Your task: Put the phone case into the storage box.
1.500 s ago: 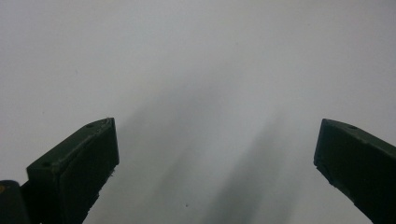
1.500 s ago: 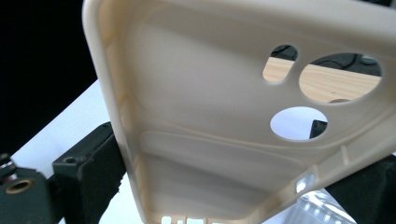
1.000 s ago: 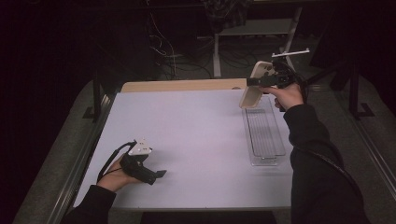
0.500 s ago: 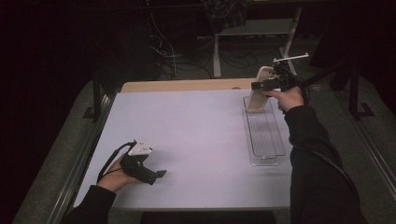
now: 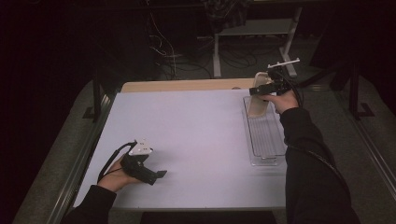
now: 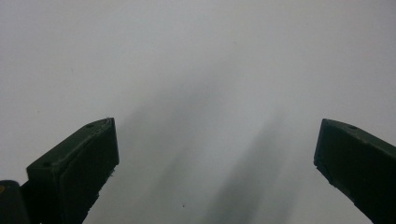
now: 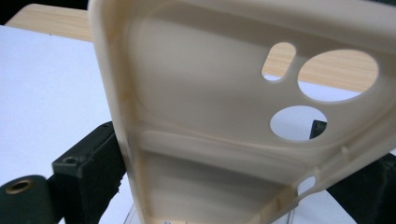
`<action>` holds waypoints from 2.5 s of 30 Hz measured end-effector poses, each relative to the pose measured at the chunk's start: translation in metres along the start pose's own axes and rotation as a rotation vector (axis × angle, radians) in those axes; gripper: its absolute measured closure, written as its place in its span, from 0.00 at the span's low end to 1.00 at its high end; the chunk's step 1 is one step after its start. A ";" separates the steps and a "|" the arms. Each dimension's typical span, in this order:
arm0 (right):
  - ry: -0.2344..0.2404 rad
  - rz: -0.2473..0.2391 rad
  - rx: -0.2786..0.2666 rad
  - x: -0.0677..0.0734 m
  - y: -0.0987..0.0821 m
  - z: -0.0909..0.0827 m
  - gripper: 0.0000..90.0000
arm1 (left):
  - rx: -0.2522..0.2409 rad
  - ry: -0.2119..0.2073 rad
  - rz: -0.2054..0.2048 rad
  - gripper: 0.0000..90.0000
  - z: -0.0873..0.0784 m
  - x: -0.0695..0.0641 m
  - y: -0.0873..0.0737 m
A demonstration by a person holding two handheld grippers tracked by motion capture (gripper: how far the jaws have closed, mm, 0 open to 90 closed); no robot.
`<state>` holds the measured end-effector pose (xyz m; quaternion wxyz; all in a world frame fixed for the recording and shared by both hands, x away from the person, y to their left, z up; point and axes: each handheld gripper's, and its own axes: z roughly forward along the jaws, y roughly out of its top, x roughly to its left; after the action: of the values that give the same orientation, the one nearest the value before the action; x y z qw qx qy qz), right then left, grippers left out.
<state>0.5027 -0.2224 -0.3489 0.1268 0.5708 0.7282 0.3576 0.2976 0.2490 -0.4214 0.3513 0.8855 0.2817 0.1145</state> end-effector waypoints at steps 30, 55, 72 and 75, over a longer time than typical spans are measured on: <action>-0.123 -0.021 0.011 0.006 0.003 0.042 0.06 | 0.003 -0.011 -0.004 0.00 0.000 -0.001 0.000; -0.146 0.008 0.012 0.001 0.001 0.054 0.05 | 0.010 -0.016 0.000 0.00 0.001 -0.002 0.001; -0.126 0.028 0.035 0.001 0.000 0.056 0.00 | 0.012 -0.016 0.001 0.00 0.000 -0.003 0.001; -0.124 0.021 0.024 0.001 0.001 0.054 0.00 | 0.009 -0.018 0.000 0.00 0.000 -0.002 0.001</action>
<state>0.5352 -0.2014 -0.3868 0.1610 0.6008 0.7173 0.3141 0.2961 0.2468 -0.4210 0.3496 0.8881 0.2791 0.1054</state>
